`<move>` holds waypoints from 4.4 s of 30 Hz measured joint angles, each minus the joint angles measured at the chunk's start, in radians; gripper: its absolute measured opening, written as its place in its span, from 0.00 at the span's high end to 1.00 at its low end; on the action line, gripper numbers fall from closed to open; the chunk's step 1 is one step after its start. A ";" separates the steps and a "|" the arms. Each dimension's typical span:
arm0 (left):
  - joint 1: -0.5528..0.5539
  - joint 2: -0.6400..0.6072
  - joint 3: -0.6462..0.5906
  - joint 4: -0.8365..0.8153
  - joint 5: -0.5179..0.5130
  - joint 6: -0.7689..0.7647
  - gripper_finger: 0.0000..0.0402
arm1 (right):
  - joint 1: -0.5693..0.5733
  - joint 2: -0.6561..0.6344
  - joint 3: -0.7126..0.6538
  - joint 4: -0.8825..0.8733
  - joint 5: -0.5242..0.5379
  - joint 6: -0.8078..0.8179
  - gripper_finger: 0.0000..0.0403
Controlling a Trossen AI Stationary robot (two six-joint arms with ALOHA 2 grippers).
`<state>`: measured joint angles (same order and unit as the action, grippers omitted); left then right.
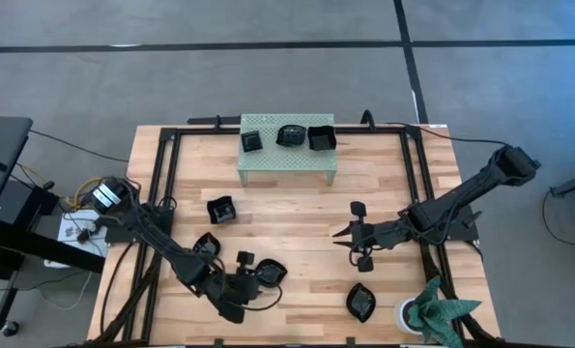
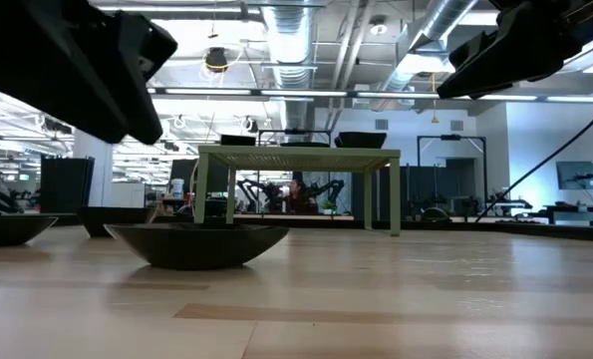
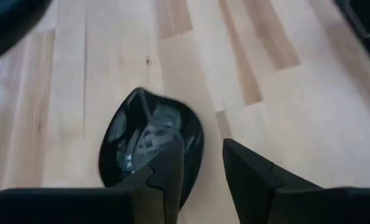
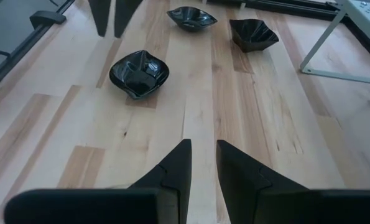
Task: Pick & Place Mini shaped plates
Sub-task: Stack the black leaf shape plate on top of the black leaf shape plate on the shelf
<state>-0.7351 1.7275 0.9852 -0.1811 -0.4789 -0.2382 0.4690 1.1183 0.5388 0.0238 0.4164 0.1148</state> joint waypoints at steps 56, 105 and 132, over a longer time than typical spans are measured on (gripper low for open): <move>0.396 -0.146 0.150 0.168 -0.225 0.535 0.98 | -0.019 0.000 0.000 -0.016 0.003 0.033 0.83; 1.018 -0.075 0.147 0.190 0.101 0.771 0.86 | -0.105 0.000 0.000 -0.016 -0.001 -0.036 0.83; 0.949 -0.075 0.147 0.189 -0.120 0.712 0.66 | -0.104 0.000 0.000 -0.016 -0.001 -0.036 0.83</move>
<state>0.2136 1.6527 1.1320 0.0082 -0.5988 0.4738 0.3649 1.1183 0.5388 0.0074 0.4152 0.0788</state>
